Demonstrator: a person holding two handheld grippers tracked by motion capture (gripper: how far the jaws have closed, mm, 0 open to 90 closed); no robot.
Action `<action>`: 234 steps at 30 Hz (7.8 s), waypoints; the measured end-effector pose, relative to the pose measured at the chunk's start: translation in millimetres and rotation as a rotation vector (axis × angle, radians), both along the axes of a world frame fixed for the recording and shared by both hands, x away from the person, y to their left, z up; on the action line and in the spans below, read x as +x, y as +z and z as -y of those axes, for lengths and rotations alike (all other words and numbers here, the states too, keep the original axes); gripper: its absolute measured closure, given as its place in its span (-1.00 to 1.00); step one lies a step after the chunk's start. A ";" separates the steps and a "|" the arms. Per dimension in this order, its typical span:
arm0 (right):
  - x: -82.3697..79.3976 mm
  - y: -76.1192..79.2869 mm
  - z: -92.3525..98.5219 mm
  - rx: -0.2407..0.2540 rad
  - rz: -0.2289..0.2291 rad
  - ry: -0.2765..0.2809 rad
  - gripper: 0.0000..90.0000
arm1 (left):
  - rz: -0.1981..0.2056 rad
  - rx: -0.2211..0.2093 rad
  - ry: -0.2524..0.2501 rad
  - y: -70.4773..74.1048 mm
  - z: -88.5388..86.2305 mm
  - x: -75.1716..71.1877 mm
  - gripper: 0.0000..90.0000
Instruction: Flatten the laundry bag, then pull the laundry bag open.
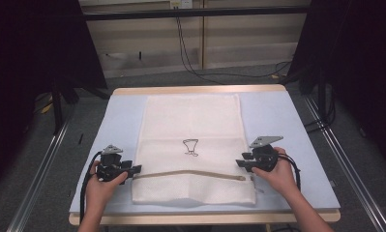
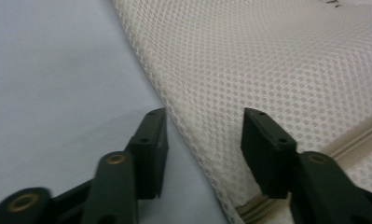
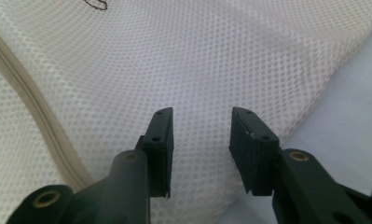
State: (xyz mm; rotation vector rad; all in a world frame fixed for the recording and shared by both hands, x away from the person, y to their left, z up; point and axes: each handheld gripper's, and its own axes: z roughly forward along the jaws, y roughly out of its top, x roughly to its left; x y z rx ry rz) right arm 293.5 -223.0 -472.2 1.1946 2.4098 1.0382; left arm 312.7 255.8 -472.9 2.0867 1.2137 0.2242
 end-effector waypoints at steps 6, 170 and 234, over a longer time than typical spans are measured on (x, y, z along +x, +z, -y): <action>-1.6 -6.4 -0.7 0.005 -0.007 -0.022 0.39 | -0.017 0.043 0.007 2.6 11.1 -5.1 0.68; -54.4 -8.6 16.4 0.002 0.070 -0.014 1.00 | -0.424 -0.280 -0.314 -1.4 262.9 -8.3 0.29; -56.7 -9.7 10.8 -0.065 0.113 0.032 1.00 | -0.476 -0.306 -0.254 1.5 219.8 -1.1 0.94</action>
